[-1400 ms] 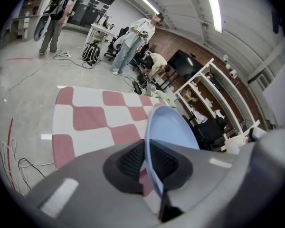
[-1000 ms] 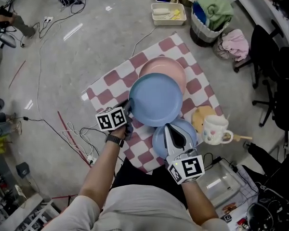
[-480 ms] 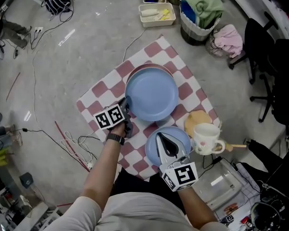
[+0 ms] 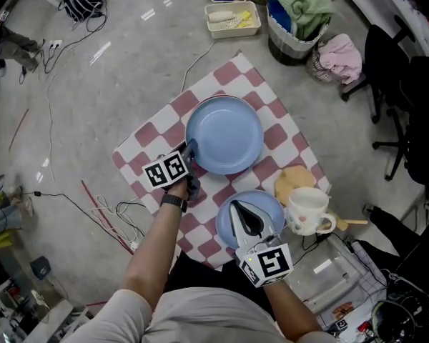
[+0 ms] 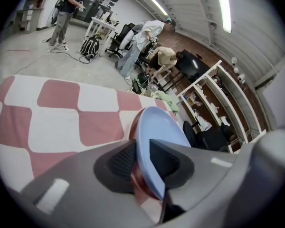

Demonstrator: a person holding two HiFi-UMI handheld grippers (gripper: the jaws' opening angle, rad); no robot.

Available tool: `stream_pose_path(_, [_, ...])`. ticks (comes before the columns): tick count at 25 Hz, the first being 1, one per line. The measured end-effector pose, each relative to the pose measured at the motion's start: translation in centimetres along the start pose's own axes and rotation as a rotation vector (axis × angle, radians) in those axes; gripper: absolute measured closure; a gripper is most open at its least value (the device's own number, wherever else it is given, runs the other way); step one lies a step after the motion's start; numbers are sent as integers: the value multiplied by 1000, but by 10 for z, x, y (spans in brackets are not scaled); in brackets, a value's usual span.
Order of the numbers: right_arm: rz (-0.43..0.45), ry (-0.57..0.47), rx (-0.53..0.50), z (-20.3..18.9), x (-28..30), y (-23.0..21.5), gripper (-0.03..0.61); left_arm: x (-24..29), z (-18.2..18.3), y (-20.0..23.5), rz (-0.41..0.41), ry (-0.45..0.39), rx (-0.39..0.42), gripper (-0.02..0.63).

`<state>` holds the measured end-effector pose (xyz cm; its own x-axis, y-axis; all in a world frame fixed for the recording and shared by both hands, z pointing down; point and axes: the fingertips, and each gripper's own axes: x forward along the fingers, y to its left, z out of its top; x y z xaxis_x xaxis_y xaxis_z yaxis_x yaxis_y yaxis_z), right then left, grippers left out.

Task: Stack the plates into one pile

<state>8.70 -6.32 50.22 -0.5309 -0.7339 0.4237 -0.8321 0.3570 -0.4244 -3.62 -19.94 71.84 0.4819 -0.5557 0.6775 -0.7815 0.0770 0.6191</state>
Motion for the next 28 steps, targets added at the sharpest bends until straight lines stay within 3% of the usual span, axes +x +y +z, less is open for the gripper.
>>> stream_pose_path(8, [15,2,-14,3,0,9,569,-10,4,10,53,-2,71,552])
stream_pose_path(18, [12,-26,-48,12,-8,29,569,-52,-4,-3,31,-25,134,554])
stream_pose_path(28, [-6,-31,-62,-5,-27,46,569,-87,-80,-8,-26,65,173,562])
